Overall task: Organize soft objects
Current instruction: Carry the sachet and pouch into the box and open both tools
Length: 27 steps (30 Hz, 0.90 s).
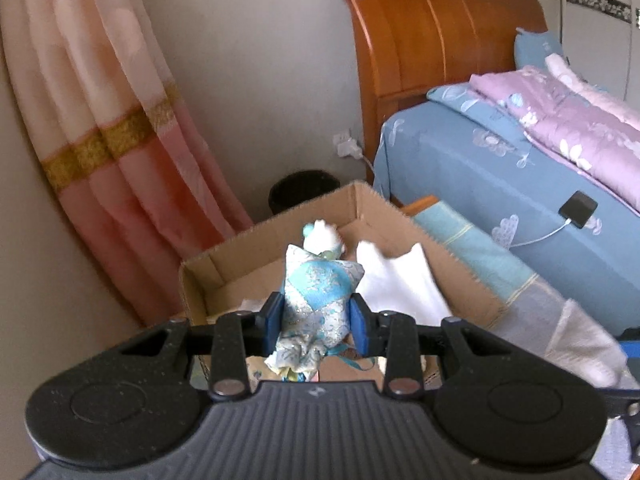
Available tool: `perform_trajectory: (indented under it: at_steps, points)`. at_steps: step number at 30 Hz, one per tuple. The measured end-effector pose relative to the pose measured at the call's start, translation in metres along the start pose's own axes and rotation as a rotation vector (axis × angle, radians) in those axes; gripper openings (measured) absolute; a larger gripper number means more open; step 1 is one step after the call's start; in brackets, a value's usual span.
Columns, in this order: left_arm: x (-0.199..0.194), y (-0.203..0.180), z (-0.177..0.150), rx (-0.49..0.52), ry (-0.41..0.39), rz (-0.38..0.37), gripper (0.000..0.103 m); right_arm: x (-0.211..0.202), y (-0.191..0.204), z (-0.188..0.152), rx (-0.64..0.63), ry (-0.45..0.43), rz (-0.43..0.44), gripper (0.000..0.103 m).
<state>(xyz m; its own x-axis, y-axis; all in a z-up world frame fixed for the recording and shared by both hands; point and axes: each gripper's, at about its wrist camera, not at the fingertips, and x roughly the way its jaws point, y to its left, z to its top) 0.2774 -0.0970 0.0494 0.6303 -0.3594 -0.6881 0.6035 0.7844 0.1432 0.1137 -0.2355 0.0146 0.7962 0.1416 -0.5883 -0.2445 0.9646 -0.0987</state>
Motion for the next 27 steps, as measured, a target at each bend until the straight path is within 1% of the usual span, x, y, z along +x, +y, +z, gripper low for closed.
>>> perform_trajectory:
  at_steps: [2,3,4,5,6,7,9,10,12,16,18,21,25,27]
  points:
    - [0.005,0.001,-0.007,-0.008,-0.002,-0.009,0.041,0.001,-0.001,0.001,-0.002,-0.001,0.0,0.033]
    - [0.006,0.002,-0.01,-0.005,-0.002,-0.011,0.051,0.001,-0.001,0.001,-0.001,0.0,0.001,0.033]
    - [0.007,0.001,-0.014,-0.01,0.004,0.0,0.074,0.002,-0.002,0.002,0.0,0.0,0.0,0.033]
    - [0.007,0.003,-0.016,-0.021,0.011,0.014,0.085,0.002,-0.002,0.002,0.0,0.0,-0.003,0.033]
    - [0.004,0.004,-0.019,-0.04,0.01,0.028,0.092,0.003,-0.002,0.003,-0.003,0.0,-0.005,0.033]
    - [-0.001,0.004,-0.023,-0.054,0.002,0.025,0.092,0.004,-0.003,0.004,-0.002,-0.001,-0.007,0.033]
    - [-0.01,0.005,-0.03,-0.084,0.009,-0.007,0.093,0.005,-0.003,0.008,-0.002,-0.006,-0.008,0.033]
    - [-0.014,0.006,-0.035,-0.103,0.013,-0.013,0.096,0.006,-0.004,0.01,-0.001,-0.009,-0.009,0.033]
    - [-0.023,0.001,-0.046,-0.112,0.033,0.01,0.099,0.009,-0.005,0.015,0.003,-0.014,-0.009,0.033]
    - [-0.045,-0.012,-0.07,-0.108,0.025,0.081,0.099,0.021,-0.011,0.031,0.021,-0.011,0.008,0.034]
    - [-0.055,-0.015,-0.079,-0.138,0.015,0.087,0.099,0.03,-0.014,0.04,0.029,-0.006,0.016,0.033]
    - [-0.067,-0.019,-0.093,-0.196,0.021,0.099,0.099,0.048,-0.014,0.055,0.019,0.012,0.022,0.034]
    - [-0.083,-0.021,-0.107,-0.256,0.001,0.118,0.099,0.076,-0.014,0.072,0.008,0.04,0.039,0.034]
    - [-0.089,-0.021,-0.11,-0.27,-0.012,0.144,0.099,0.092,-0.015,0.081,0.014,0.055,0.053,0.034]
